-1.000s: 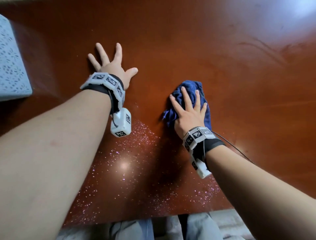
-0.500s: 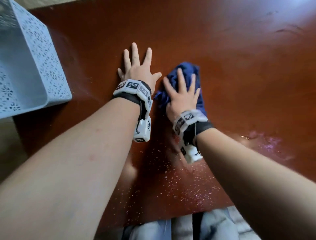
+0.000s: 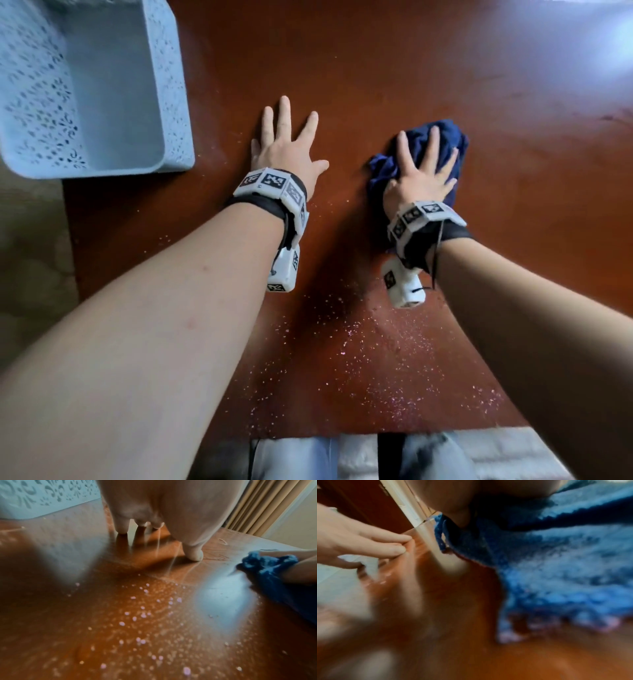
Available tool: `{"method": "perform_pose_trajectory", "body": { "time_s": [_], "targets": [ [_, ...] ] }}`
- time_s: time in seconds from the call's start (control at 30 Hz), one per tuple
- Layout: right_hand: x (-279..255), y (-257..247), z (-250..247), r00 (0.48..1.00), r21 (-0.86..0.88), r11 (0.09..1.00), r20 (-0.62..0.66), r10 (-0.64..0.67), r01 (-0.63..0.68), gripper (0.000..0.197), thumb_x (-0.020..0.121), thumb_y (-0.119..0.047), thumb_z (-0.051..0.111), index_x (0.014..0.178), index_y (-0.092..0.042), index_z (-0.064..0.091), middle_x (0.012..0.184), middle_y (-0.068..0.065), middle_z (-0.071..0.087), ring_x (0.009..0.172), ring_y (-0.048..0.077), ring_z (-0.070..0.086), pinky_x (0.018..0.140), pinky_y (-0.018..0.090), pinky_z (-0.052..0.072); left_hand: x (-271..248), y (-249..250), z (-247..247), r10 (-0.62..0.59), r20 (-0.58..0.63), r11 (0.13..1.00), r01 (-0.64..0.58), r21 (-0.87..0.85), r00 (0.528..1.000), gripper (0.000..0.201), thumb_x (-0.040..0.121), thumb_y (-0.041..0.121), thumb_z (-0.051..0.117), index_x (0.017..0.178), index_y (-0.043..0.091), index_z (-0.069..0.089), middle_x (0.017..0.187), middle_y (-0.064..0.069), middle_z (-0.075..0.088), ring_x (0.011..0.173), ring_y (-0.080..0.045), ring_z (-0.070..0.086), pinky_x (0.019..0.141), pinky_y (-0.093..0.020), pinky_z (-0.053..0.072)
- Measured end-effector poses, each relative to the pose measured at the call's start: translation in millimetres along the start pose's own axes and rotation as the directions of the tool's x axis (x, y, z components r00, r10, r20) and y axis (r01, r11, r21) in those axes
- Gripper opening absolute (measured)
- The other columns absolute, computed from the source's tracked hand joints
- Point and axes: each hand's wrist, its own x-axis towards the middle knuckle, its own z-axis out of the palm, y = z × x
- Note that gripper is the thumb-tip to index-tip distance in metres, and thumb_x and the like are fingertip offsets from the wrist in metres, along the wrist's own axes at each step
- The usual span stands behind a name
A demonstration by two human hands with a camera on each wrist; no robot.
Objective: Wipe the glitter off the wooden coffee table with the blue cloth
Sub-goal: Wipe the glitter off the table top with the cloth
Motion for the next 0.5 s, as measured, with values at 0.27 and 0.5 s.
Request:
{"method": "perform_pose_trajectory", "body": {
  "time_s": [0.27, 0.5],
  "targets": [
    [-84, 9, 49, 0.872, -0.077, 0.879, 0.189, -0.451, 0.471, 0.074, 0.079, -0.012, 0.046, 0.143, -0.043, 0.027, 0.158, -0.008, -0.005, 0.142, 0.035, -0.018, 0.111, 0.058, -0.006, -3, -6, -3, -0.024, -0.045, 0.999, 0.023, -0.026, 0.999, 0.067, 0.096, 0.044, 0.051, 0.153, 0.034, 0.016, 0.162, 0.001, -0.009, 0.149, -0.023, -0.007, 0.117, -0.049, 0.016],
    [-34, 29, 10, 0.978, -0.02, 0.978, 0.021, -0.207, 0.207, 0.063, 0.081, -0.027, 0.031, 0.142, -0.045, 0.03, 0.158, -0.008, 0.0, 0.143, 0.035, -0.01, 0.112, 0.058, 0.004, -1, -3, -3, -0.027, -0.032, 1.0, 0.027, -0.002, 0.999, 0.067, 0.097, 0.042, 0.05, 0.153, 0.032, 0.014, 0.162, -0.003, -0.01, 0.148, -0.026, -0.008, 0.116, -0.052, 0.015]
  ]
}}
